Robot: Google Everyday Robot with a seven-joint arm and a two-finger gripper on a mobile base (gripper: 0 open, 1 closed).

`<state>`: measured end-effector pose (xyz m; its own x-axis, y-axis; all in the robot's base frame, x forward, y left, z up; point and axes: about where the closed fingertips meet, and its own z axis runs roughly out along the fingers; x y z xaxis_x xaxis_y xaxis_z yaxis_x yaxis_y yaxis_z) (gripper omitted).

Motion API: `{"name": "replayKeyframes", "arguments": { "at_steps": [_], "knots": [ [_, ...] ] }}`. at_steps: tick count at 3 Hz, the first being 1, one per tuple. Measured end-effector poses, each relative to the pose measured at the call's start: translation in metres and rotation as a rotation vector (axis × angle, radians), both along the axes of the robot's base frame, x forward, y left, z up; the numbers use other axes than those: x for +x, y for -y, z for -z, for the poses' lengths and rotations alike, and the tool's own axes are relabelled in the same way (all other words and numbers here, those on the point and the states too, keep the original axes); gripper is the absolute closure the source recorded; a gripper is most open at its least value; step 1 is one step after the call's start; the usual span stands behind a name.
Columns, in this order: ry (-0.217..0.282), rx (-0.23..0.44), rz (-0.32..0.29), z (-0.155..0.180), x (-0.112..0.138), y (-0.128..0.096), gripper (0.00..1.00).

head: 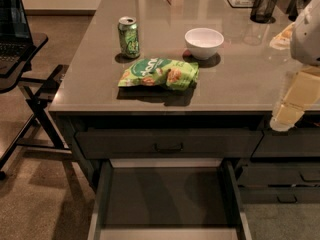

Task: Place green rice chip bag into middle drawer

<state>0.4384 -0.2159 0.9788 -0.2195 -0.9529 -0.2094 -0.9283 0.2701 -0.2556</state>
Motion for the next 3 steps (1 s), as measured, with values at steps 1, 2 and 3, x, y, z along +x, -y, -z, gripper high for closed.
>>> {"name": "replayKeyframes", "arguments": {
  "at_steps": [1,2,3],
  "knots": [
    [0.004,0.001,-0.002,-0.001,0.001,-0.001,0.00],
    [0.055,0.031,-0.057,-0.007,0.012,-0.025,0.00],
    [0.055,0.031,-0.057,-0.007,0.012,-0.025,0.00]
  ]
}}
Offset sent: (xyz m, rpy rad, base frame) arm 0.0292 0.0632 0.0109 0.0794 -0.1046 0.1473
